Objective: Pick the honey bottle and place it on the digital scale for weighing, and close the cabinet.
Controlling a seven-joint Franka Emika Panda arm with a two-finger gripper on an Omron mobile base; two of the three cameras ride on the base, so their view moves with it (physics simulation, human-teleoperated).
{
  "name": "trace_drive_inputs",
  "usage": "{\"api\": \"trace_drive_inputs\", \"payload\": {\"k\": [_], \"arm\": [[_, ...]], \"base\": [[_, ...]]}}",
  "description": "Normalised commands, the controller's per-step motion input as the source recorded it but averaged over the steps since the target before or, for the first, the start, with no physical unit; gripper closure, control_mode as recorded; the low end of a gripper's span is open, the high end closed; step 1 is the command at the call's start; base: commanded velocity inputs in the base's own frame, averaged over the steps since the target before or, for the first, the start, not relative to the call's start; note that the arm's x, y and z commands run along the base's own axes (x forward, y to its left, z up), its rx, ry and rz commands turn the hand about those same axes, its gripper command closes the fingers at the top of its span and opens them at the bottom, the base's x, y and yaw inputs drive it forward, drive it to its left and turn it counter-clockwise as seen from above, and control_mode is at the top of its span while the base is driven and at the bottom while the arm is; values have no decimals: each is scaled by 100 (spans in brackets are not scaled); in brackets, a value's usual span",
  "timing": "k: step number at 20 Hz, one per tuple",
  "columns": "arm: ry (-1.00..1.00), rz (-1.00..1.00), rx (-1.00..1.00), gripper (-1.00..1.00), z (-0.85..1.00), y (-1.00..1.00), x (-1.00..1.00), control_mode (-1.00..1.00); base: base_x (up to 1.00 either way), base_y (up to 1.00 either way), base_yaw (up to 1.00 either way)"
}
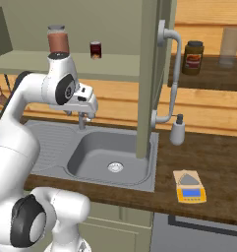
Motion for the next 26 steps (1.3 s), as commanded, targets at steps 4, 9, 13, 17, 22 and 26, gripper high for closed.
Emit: {"api": "trace_drive_inputs", "payload": {"k": [4, 9, 13, 17, 22, 26], "arm": [[-21, -2, 0, -100, 0, 0, -69, -100], [-38, 0, 6, -100, 9, 14, -97, -100], [-62, 0, 3, -100, 89, 32, -71, -100], [-46, 5, 0, -100, 100, 39, -40, -100], [-15, 9, 2, -100, 100, 12, -39, -100], [-22, 6, 9, -100, 90, 2, -32, -100]], "base": [[0, 0, 0], [0, 0, 0], [0, 0, 0], [0, 0, 0], [0, 0, 0], [0, 0, 0]]}}
